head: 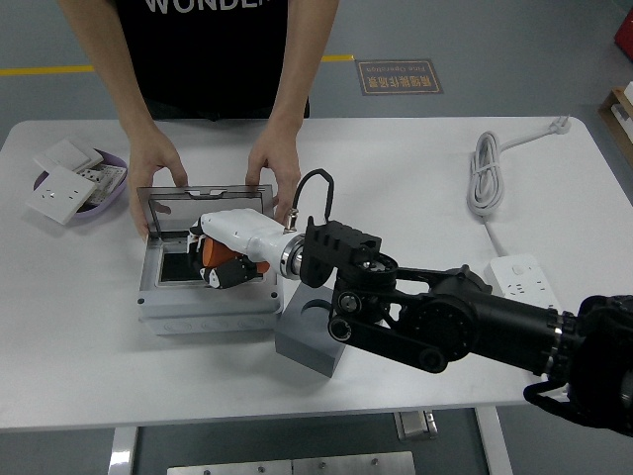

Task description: Pick up the cylinder from the cube,place it in the box,flap close box

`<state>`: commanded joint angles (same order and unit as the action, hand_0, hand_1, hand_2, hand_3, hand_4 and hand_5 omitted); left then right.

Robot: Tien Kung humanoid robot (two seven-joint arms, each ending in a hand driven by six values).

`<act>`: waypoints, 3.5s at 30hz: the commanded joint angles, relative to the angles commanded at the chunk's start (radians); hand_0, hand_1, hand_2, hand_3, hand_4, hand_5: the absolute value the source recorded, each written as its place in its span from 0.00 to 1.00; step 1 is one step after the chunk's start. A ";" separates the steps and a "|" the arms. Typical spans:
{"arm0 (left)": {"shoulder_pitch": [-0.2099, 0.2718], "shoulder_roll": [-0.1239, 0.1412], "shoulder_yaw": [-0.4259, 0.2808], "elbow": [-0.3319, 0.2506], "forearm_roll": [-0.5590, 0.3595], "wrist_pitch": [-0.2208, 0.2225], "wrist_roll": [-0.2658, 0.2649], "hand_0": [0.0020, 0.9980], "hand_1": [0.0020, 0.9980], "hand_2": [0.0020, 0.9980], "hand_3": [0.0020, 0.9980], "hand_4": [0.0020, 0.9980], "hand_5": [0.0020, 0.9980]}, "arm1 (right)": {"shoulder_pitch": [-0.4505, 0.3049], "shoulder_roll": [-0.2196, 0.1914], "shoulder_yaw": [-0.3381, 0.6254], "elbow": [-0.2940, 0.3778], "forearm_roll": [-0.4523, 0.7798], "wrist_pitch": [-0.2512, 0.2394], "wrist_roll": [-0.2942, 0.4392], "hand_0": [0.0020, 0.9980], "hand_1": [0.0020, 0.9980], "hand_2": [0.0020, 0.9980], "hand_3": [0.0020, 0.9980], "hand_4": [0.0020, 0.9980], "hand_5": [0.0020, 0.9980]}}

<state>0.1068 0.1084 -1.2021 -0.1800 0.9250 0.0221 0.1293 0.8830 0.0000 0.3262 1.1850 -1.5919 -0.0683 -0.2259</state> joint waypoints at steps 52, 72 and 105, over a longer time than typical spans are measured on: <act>-0.005 -0.005 0.000 0.000 0.010 -0.003 -0.004 0.92 0.85 0.86 0.95 0.00 0.00 | 0.114 -0.028 0.168 0.030 0.274 0.003 0.091 0.78 0.68 0.71 0.74 0.83 0.34; -0.008 -0.005 0.002 0.000 0.009 -0.003 -0.005 0.92 0.85 0.86 0.95 0.00 0.00 | 0.077 -0.059 0.057 -0.058 0.292 -0.012 0.139 0.77 0.67 0.70 0.74 0.81 0.33; -0.002 -0.006 -0.004 0.000 -0.013 0.000 -0.019 0.92 0.85 0.86 0.95 0.00 0.00 | -0.031 -0.200 0.017 0.177 0.256 -0.029 0.079 0.74 0.68 0.71 0.71 0.52 0.45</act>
<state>0.1048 0.1020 -1.2066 -0.1800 0.9121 0.0218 0.1099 0.8522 -0.2001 0.3427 1.3620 -1.3360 -0.0969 -0.1471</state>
